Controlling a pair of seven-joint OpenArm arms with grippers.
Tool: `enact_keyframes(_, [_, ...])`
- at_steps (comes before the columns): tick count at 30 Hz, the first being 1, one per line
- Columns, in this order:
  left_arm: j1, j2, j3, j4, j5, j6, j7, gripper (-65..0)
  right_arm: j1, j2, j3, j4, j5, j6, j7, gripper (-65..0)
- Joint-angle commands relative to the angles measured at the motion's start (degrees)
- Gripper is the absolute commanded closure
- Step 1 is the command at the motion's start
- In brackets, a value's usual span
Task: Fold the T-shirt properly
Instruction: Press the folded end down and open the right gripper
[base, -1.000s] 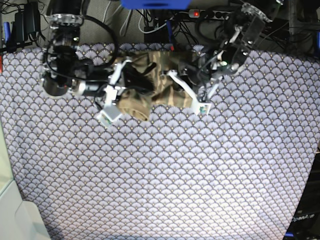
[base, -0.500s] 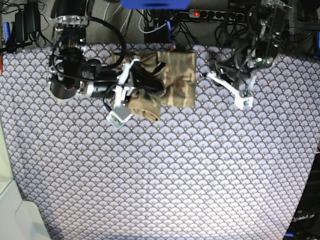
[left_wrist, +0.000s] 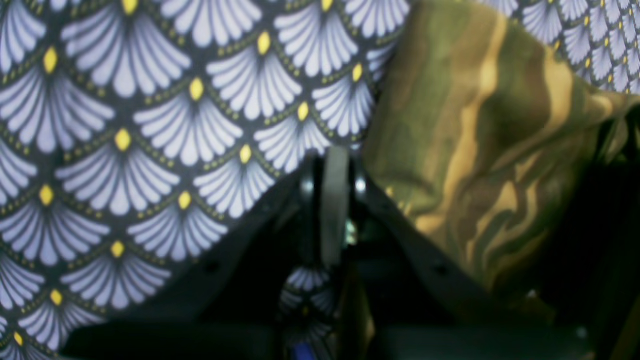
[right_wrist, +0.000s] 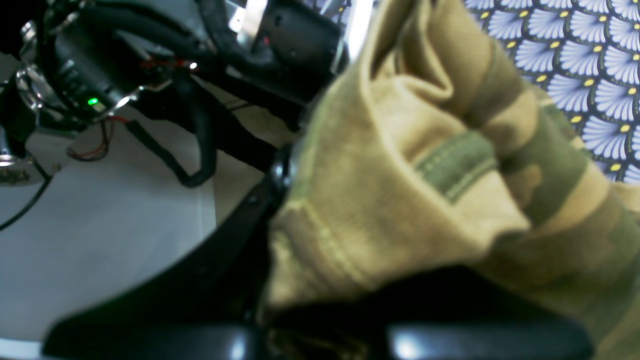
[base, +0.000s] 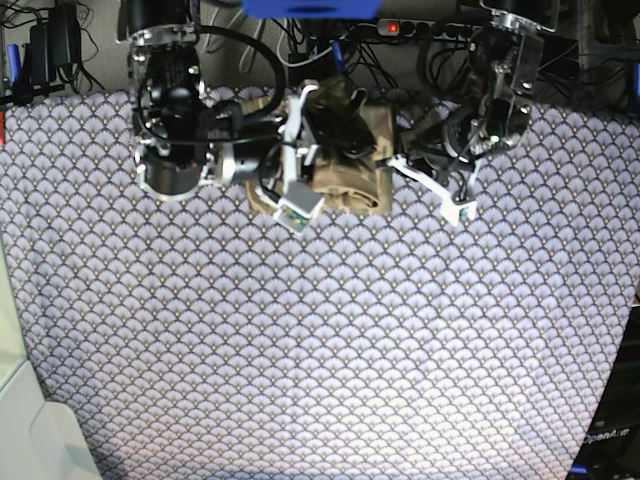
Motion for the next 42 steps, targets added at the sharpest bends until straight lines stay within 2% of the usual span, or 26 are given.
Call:
enact_keyframes(1, [0.0,-0.2,0.0,0.1,0.6,0.6,1.1,-2.5,0.8,-0.2,-0.1,0.8,2.0,0.2,1.8,0.0])
enact_keyframes(11, [0.6,-0.6,0.0,0.4,0.4,0.5,1.1,-2.5,4.0,1.7,0.2,-3.2,2.1,0.2,1.8,0.0])
enact_keyframes(16, [1.7,-0.7,-0.2,0.4,0.5,0.4,1.1,-2.5,5.1,4.2,0.3,-3.3,2.0,0.2,1.9,0.0])
enact_keyframes(21, [1.7,-2.2,0.0,0.5,0.3,0.4,1.1,-2.5,5.2,6.7,0.1,-3.3,-1.5,0.2,4.7,0.0])
enact_keyframes(27, [2.6,-3.8,-0.4,4.0,0.3,0.4,1.2,-2.5,3.8,6.4,-0.8,-3.3,-6.9,0.2,5.0,0.0])
enact_keyframes(33, [3.1,-4.4,-0.4,5.9,0.3,0.4,1.2,-2.5,3.9,6.4,-4.6,-3.4,-7.3,0.2,5.0,-0.5])
enact_keyframes(37, [4.0,-4.5,-0.4,5.9,0.3,0.4,1.2,-2.5,4.0,6.4,-4.4,-6.0,-7.3,0.2,5.0,-10.4])
enact_keyframes(42, [4.6,-4.5,-0.4,5.9,0.3,0.4,1.2,-2.5,5.5,6.5,-3.4,-9.9,-7.1,0.2,5.1,-29.0])
